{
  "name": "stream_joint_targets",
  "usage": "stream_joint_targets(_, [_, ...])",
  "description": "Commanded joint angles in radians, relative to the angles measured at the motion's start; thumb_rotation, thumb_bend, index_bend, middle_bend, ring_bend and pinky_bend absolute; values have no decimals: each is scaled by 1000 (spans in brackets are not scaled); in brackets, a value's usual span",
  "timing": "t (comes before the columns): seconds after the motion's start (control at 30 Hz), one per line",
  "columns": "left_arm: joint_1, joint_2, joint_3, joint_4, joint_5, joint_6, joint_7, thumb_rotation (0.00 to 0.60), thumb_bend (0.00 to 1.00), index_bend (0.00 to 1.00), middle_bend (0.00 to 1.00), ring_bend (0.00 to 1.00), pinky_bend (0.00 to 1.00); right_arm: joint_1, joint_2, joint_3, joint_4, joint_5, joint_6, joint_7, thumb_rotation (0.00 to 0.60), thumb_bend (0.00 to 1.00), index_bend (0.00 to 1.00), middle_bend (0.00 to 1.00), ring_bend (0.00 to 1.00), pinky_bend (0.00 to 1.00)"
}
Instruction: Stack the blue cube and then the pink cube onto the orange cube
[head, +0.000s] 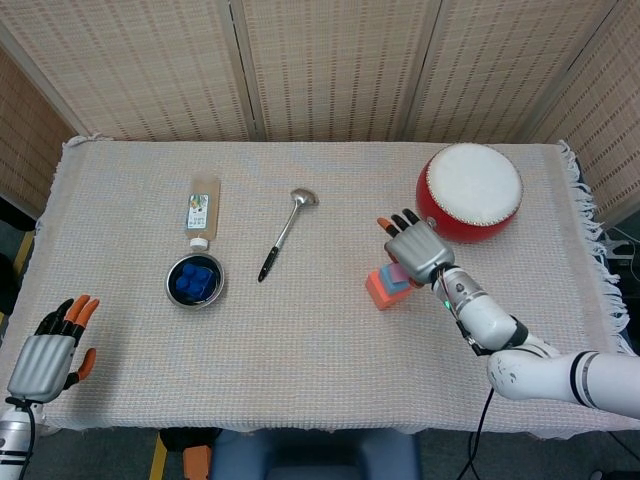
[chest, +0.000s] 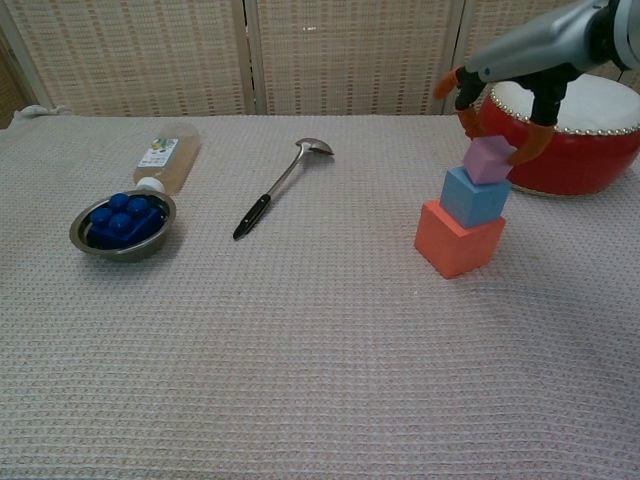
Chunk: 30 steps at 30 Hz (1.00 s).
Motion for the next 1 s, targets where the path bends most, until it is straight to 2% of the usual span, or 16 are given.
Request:
stream_joint_targets(0.03, [0, 0, 1, -1, 1, 1, 1, 600, 483, 0, 0, 0, 163, 3, -5, -7, 3, 6, 4, -8, 600, 144, 542, 0, 0, 0])
stream_joint_targets(0.23, [0, -1, 1, -1, -1, 0, 2, 600, 483, 0, 0, 0, 163, 13, -18, -20, 9, 30, 15, -27, 600, 144, 515, 0, 0, 0])
stream_joint_targets(0.5, [-1, -1, 1, 0, -2, -2, 1, 600, 483, 0, 0, 0, 163, 18, -18, -20, 1, 46, 27, -25, 600, 144, 306, 0, 0, 0])
stream_joint_targets(0.77, [-1, 0, 2, 1, -1, -2, -2, 600, 483, 0, 0, 0, 163, 10, -6, -14, -6, 37, 35, -4, 600, 144, 221, 0, 0, 0])
stream_joint_targets(0.87, [0, 2, 2, -1, 0, 2, -4, 600, 483, 0, 0, 0, 163, -15, 28, 4, -39, 11, 57, 40, 600, 144, 139, 0, 0, 0])
stream_joint_targets(1.0, [4, 7, 2, -3, 3, 9, -12, 600, 483, 0, 0, 0, 163, -133, 106, 34, -130, -122, 142, 192, 600, 143, 6, 0, 0, 0])
